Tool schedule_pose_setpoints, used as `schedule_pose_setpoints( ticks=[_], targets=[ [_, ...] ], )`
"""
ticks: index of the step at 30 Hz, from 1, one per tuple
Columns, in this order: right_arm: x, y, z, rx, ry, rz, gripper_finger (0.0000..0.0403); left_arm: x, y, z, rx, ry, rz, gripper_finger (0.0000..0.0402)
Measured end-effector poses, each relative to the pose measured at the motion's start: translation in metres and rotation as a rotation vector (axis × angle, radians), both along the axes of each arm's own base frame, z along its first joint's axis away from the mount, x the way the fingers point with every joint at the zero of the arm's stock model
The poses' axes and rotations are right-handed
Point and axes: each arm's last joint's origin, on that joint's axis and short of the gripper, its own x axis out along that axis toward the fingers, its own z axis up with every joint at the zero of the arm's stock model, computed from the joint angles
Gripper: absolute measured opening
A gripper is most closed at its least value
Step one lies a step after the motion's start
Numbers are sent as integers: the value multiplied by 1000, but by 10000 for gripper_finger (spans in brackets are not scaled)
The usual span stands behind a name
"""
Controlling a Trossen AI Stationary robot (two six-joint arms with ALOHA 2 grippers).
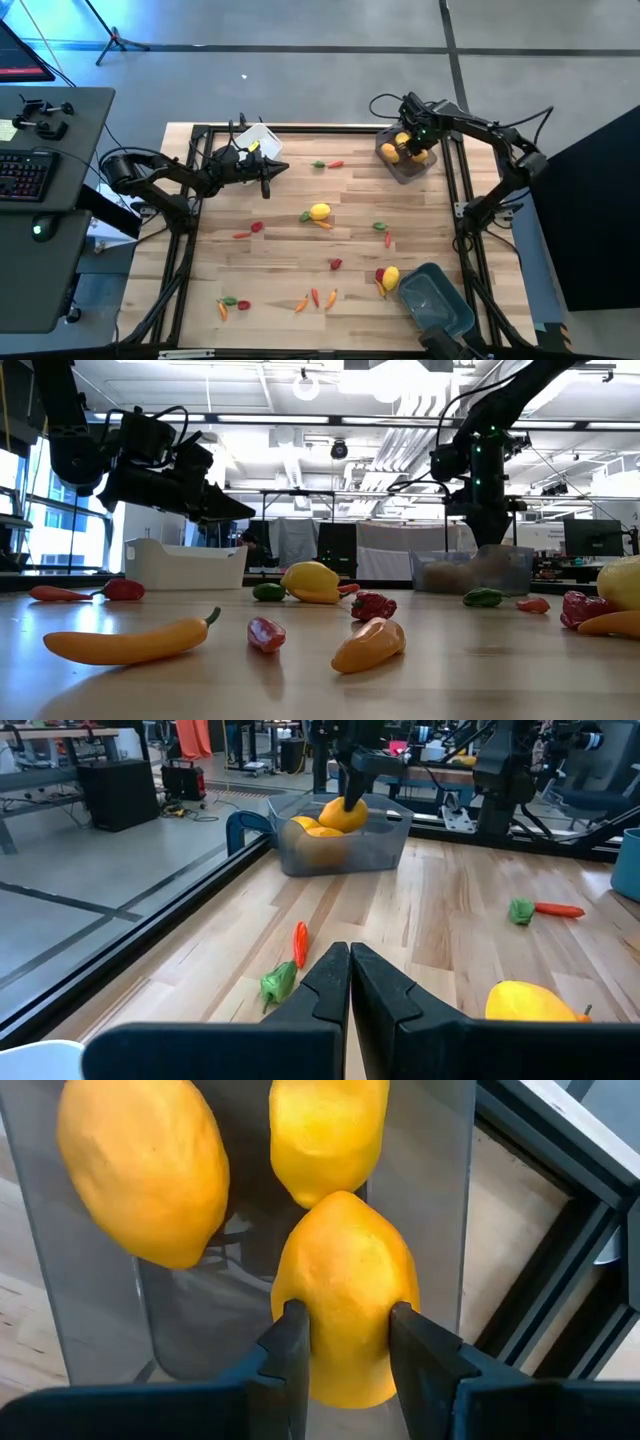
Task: Sort produce into baskets
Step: Put the lemon into the black bin
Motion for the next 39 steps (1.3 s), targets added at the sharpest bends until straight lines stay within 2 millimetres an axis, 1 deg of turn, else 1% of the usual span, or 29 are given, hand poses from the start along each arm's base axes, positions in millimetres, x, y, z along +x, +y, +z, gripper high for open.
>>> schedule_pose_setpoints(
  ticks=[4,12,16,21,26,29,32,36,39],
  targets=[
    [0,0,0,3,3,16,124,0,0,0,0,0,0,0],
    [0,2,0,10,20,22,191,0,0,0,0,0,0,0],
    [-2,3,2,22,51,28,208,0,0,0,1,1,0,0],
    [4,7,21,38,68,35,211,0,0,0,1,1,0,0],
    [22,18,48,21,66,74,212,0,0,0,1,1,0,0],
    [35,32,64,16,64,113,212,0,0,0,1,1,0,0],
    [52,52,76,13,60,165,212,0,0,-1,-1,6,0,0],
    [75,88,79,38,36,279,212,0,0,-2,-2,25,-2,0],
    [94,124,79,68,-5,406,212,0,0,-3,-6,32,-2,0]
  ],
)
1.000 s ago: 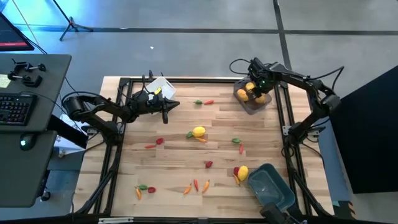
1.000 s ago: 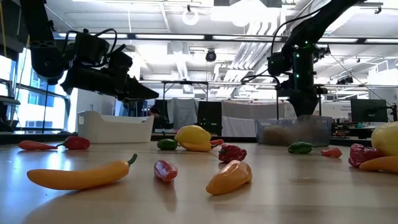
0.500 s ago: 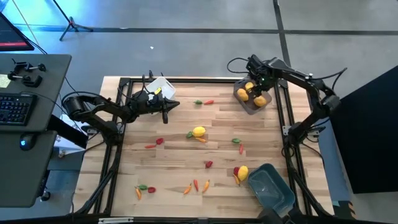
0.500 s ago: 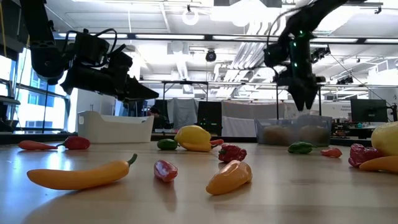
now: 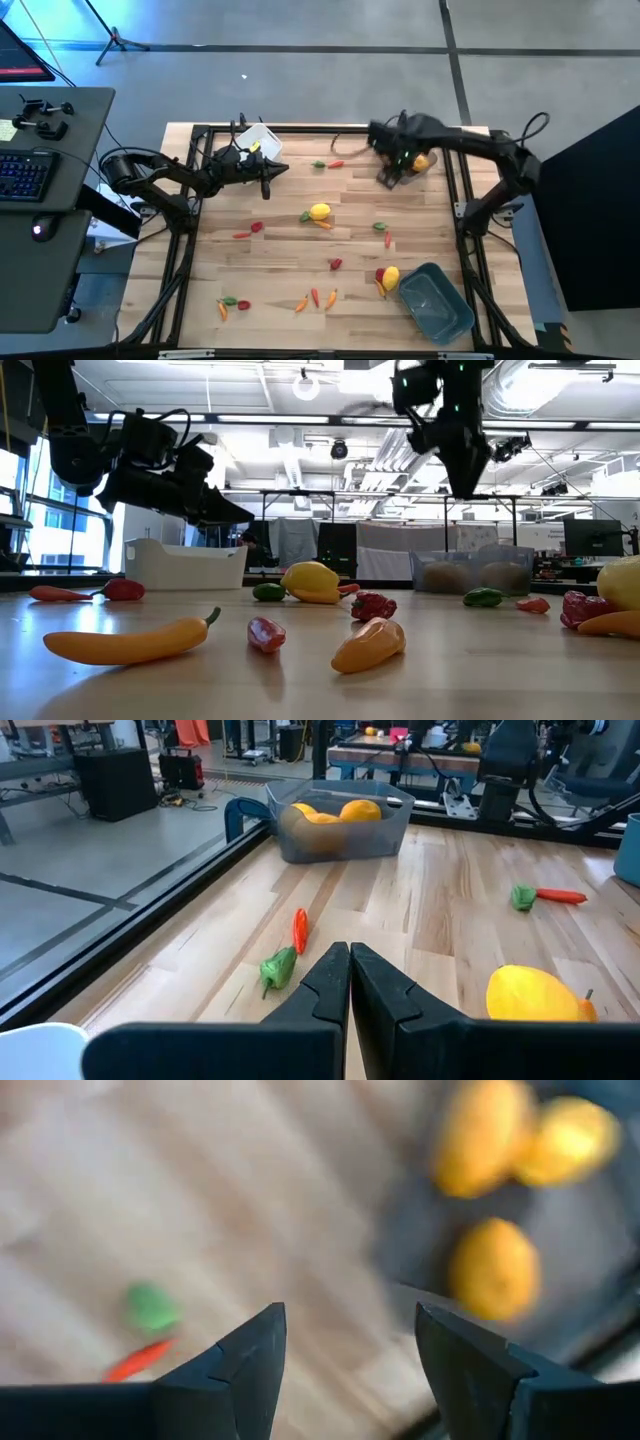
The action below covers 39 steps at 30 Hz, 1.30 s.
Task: Sort produce into baskets
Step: Put the lemon into the black bin
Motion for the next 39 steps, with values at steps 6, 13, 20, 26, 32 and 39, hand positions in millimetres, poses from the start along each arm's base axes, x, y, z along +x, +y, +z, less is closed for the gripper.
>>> schedule_pose_setpoints(
  ticks=[6,13,20,26,32,39],
  targets=[
    [20,74,0,173,-71,-26,212,0,0,0,-6,-1,0,0],
    [26,141,-2,376,-64,-282,220,0,0,0,-6,-1,0,0],
    [42,179,-32,456,69,-362,269,0,0,0,-5,0,0,0],
    [54,187,-65,487,230,-406,306,0,0,0,-16,-1,1,0],
    [61,189,-85,479,308,-443,307,0,0,-1,-20,4,1,0],
    [63,190,-91,473,343,-525,307,0,0,-3,-39,18,4,0]
  ],
)
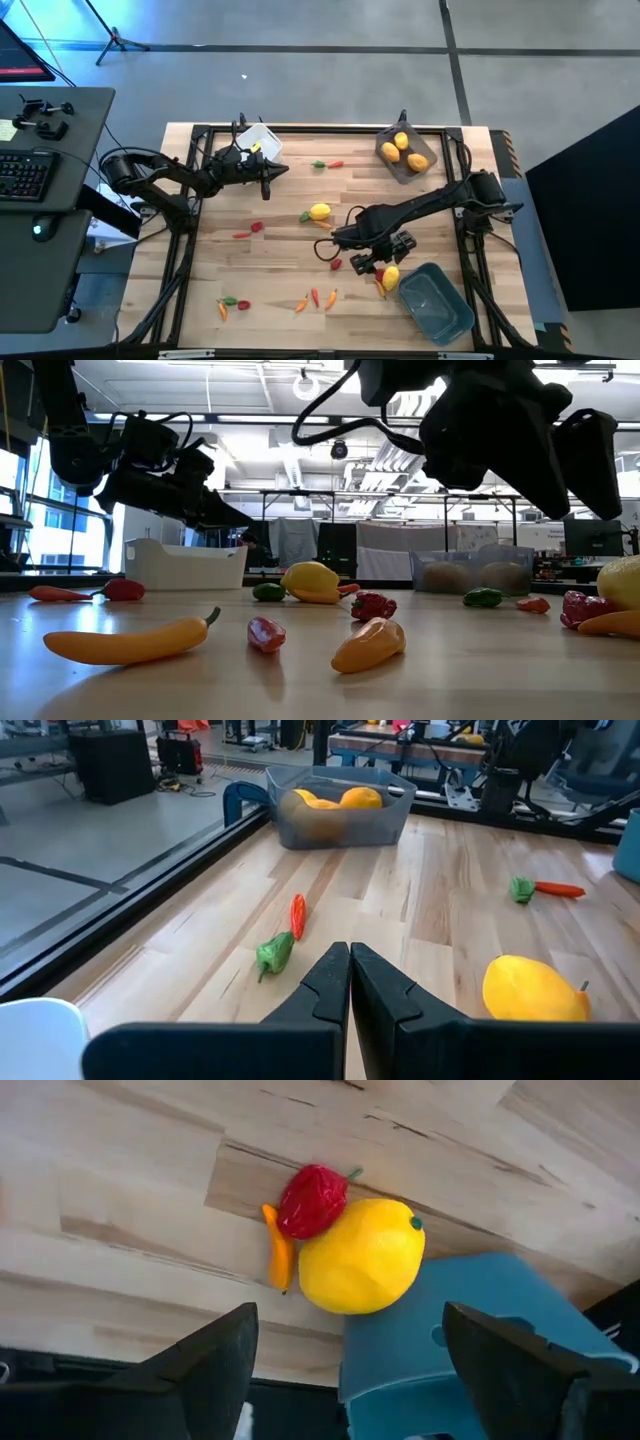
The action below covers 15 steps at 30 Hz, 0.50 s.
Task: Sort produce into baskets
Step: Put the lemon into the black bin
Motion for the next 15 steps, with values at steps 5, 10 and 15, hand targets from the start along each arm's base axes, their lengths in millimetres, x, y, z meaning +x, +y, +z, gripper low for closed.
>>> schedule_pose_setpoints(
  ticks=[5,10,15],
  targets=[
    [-3,5,0,-23,45,-59,307,0,0,0,-29,-8,7,0],
    [-10,9,-12,-47,95,-87,307,0,0,0,-31,-9,7,0],
    [-18,9,-32,-40,113,-86,307,0,0,0,-31,-9,7,0]
  ],
)
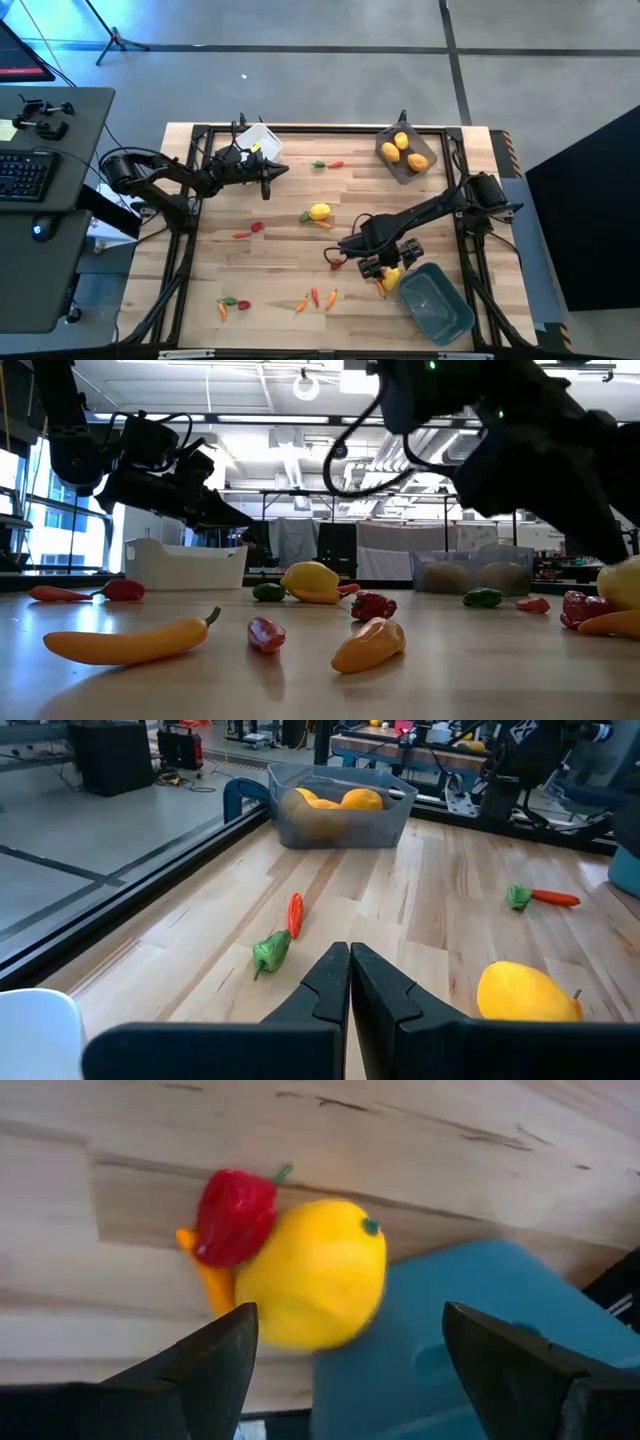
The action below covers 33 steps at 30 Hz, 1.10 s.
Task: Sort produce into baskets
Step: Put the lemon into the black bin
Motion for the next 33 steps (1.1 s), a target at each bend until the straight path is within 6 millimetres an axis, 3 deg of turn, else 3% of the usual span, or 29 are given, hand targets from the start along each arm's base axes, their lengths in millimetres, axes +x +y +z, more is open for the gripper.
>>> schedule_pose_setpoints(
  ticks=[10,23,29,33],
  targets=[
    [-6,-2,-18,10,-19,3,303,0,0,0,-11,-2,2,0],
    [-5,-4,-19,23,-52,48,175,0,0,0,-13,1,2,0],
    [0,-14,-14,12,-102,140,161,0,0,0,-13,2,2,0],
    [7,-29,1,-15,-144,216,160,0,1,0,-9,3,24,0]
  ],
)
